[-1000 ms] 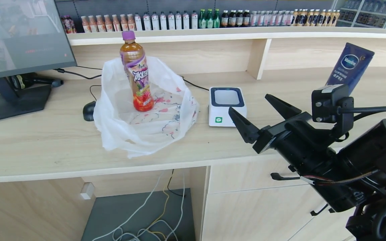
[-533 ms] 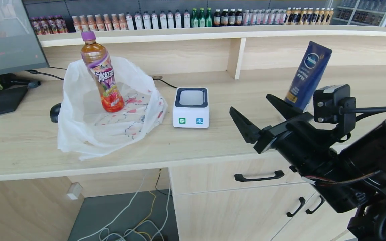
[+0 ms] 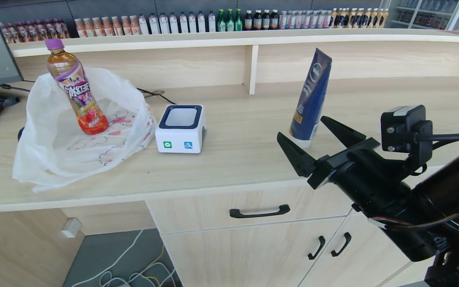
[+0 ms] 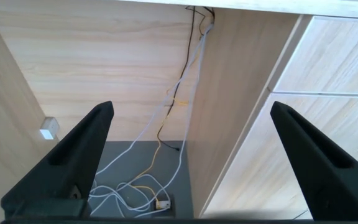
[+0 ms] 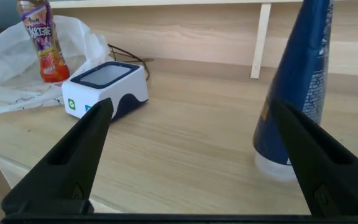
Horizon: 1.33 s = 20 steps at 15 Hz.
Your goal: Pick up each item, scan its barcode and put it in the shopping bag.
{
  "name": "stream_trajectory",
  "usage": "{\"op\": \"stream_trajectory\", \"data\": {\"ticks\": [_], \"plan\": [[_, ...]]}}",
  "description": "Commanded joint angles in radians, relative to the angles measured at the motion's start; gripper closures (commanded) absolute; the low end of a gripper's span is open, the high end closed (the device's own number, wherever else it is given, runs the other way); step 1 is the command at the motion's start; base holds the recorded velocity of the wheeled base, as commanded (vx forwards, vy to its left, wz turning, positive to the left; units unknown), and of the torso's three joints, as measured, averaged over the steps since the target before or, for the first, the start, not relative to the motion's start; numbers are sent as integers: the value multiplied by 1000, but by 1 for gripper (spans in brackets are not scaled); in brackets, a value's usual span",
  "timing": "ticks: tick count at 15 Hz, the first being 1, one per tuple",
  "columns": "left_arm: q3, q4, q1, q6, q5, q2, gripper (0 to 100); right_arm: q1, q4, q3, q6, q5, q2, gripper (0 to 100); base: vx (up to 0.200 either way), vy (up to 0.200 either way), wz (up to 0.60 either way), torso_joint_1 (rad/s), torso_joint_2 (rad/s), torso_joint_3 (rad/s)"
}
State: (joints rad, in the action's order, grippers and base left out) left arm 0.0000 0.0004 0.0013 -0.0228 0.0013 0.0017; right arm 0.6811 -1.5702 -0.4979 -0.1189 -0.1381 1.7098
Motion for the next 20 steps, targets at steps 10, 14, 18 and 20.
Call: {"op": "stream_trajectory", "data": {"ticks": [10, 14, 18, 20], "plan": [[0, 0, 0, 7, 0, 0, 0, 3, -1, 10, -1, -55, -1, 0, 0, -20, 0, 1, 1, 0], [0, 0, 0, 7, 0, 0, 0, 20, 21, -27, -36, -92, -1, 0, 0, 0, 0, 0, 0, 0], [0, 0, 0, 7, 0, 1, 0, 92, 176, -151, -48, -253, 2, 0, 0, 0, 0, 0, 0, 0], [0, 0, 0, 7, 0, 0, 0, 91, 210, -188, -41, -278, 11, 0, 0, 0, 0, 0, 0, 0]]}}
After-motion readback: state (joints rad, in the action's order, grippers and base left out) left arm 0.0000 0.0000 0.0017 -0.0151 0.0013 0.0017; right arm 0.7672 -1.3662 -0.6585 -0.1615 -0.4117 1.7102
